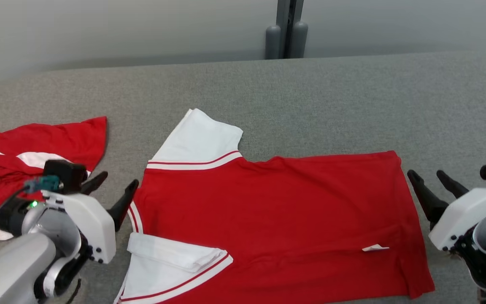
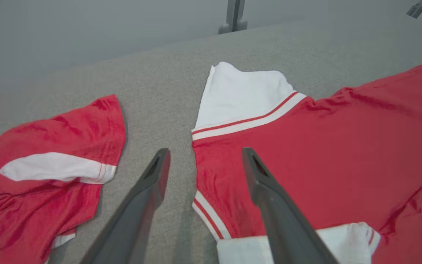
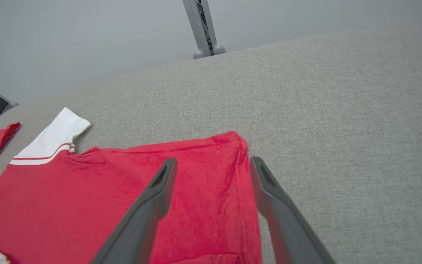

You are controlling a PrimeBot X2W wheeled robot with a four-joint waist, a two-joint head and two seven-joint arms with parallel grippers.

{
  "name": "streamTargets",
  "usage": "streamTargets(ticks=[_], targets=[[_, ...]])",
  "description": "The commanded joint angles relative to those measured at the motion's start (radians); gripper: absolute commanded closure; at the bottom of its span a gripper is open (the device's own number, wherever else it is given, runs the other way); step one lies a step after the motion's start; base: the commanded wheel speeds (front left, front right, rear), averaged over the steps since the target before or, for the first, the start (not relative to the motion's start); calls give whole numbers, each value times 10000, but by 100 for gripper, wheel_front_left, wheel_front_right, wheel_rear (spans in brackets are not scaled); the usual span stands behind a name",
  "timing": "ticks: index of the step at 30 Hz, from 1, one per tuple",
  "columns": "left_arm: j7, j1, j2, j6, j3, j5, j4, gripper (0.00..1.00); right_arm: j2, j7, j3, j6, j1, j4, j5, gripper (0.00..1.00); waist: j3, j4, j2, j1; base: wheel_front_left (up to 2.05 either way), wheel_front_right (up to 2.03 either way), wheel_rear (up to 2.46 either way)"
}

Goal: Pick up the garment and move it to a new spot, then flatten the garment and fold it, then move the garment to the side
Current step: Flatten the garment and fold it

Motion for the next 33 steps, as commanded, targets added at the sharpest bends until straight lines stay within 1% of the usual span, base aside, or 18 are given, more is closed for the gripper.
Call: streamTargets(ticks=[1,5,10,11,14,16,18,22,24,28,33], targets=[[131,-719,-96,-400,14,220,469,0,-43,-312,102,1,-588,394,-151,0,663,-204,0,0,0,0,0],[590,-1950,-369,-1254,-10,338,1484,0,-34,-671,240,1,-1691,1399,-316,0,1342,-365,0,0,0,0,0],[1340,-3386,-657,-2302,31,207,2679,0,51,-669,608,1,-2950,2525,-302,0,2090,-615,0,0,0,0,0],[1340,-3386,-657,-2302,31,207,2679,0,51,-669,608,1,-2950,2525,-302,0,2090,-615,0,0,0,0,0],[1798,-4156,-729,-2880,-11,223,3252,0,43,-594,866,1,-3598,3147,-256,0,2451,-770,0,0,0,0,0],[2079,-4638,-773,-3165,-84,316,3574,0,88,-539,1038,1,-3992,3479,-197,0,2686,-865,0,0,0,0,0],[2338,-4998,-889,-3407,-59,119,3812,0,113,-458,1266,1,-4312,3732,-115,0,2911,-945,0,0,0,0,0],[2820,-5716,-822,-3720,-310,160,4145,0,191,-448,1789,1,-4815,4034,145,0,3327,-1142,0,0,0,0,0],[3027,-6003,-737,-3792,-520,201,4228,0,256,-445,2091,1,-4973,4138,259,0,3506,-1261,0,0,0,0,0],[3179,-6392,-606,-3832,-927,-7,4139,0,333,-514,2621,1,-5209,4167,515,0,3777,-1489,0,0,0,0,0],[3048,-6692,-482,-3814,-1346,-518,4165,0,382,-590,3184,3,-5340,4095,711,0,3984,-1692,0,0,0,0,0]])
